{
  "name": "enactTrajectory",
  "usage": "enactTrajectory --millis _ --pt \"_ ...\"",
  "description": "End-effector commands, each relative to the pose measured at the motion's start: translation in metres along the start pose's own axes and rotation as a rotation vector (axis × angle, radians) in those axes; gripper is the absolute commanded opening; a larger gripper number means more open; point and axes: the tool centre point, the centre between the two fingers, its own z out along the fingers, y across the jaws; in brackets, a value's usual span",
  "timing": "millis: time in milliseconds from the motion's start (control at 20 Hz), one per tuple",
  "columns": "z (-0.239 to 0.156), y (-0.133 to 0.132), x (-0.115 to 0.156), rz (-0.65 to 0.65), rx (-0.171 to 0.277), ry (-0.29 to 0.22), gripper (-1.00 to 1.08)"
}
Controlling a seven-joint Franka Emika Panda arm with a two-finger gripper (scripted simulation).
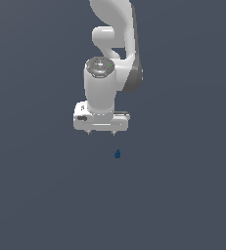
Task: Pick up the object and move it to a goal position.
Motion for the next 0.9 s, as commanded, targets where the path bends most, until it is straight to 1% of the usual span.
enactTrajectory --millis 0,200,600,850 --pt "0.004 -0.004 0.002 0.006 0.003 0.000 1.00" --pt "0.017 -0.018 0.007 0.031 0.014 0.004 1.00" --pt "0.059 -0.060 0.021 0.113 0.049 0.012 1.00" --pt "0.073 -0.074 0.024 0.142 0.061 0.014 1.00"
